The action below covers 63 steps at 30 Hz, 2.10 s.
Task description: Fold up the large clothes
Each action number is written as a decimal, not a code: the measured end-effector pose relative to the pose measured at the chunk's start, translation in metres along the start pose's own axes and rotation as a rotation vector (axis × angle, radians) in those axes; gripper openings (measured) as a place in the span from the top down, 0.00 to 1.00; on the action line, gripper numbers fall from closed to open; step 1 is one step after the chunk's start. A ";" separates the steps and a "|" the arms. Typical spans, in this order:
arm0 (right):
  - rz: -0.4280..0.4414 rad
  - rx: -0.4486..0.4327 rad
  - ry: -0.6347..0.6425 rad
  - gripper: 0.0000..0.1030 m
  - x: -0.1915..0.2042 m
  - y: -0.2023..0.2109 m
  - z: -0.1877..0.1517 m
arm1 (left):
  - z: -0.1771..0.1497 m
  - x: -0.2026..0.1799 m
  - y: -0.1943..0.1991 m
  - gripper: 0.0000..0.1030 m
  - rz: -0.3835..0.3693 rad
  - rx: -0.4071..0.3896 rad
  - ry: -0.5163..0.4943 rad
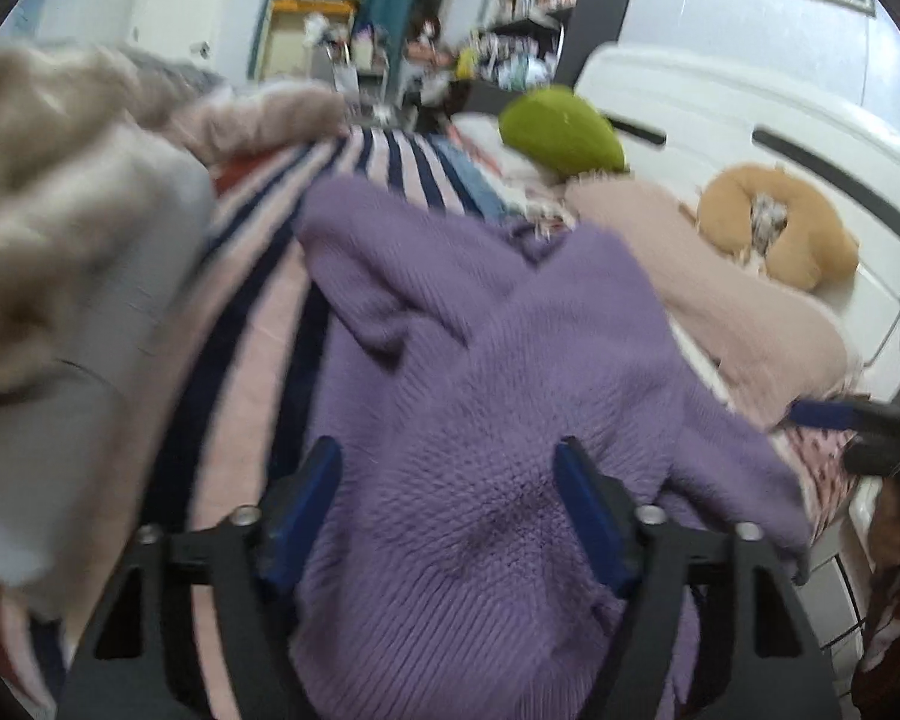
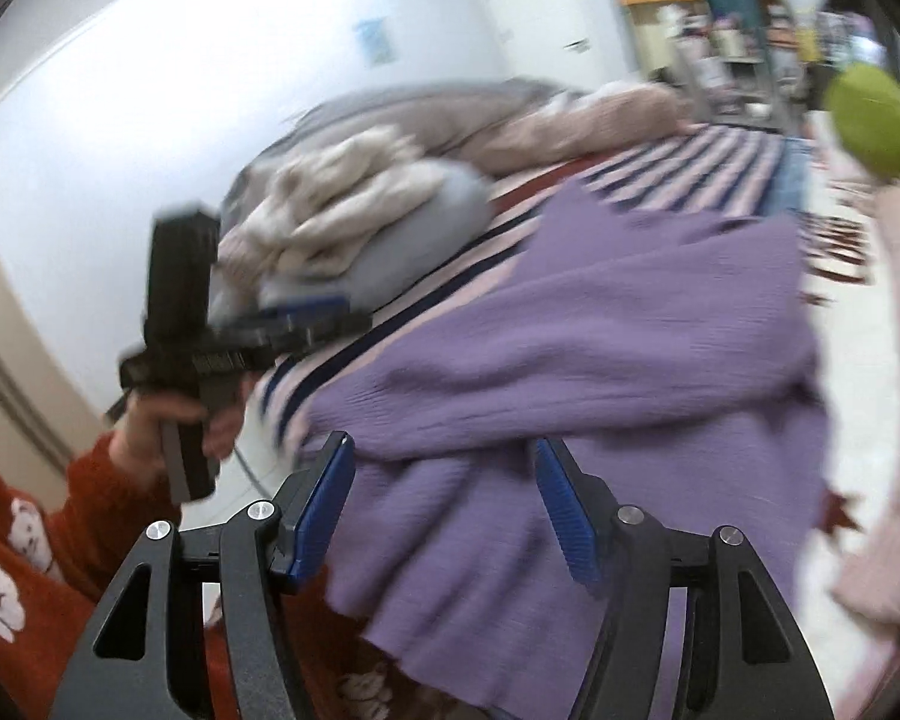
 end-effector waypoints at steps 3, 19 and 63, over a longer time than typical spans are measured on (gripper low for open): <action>-0.044 -0.036 -0.070 0.43 -0.024 0.021 -0.005 | -0.003 -0.008 -0.022 0.63 -0.033 0.042 -0.003; -0.117 -0.069 -0.123 0.43 -0.054 0.039 -0.006 | -0.032 0.016 0.032 0.93 0.094 -0.008 0.020; -0.214 -0.014 -0.281 0.41 -0.110 0.047 -0.040 | -0.026 0.009 0.075 0.87 -0.100 0.010 0.035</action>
Point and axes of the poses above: each gripper's, at about its wrist camera, not at the fingertips, and y roughly against the way its jaws point, x to its left, z to its top, the point moved 4 cm from there along -y, roughly the way its jaws point, and after that the axes turned 10 degrees about -y, right-handed, at the moved point
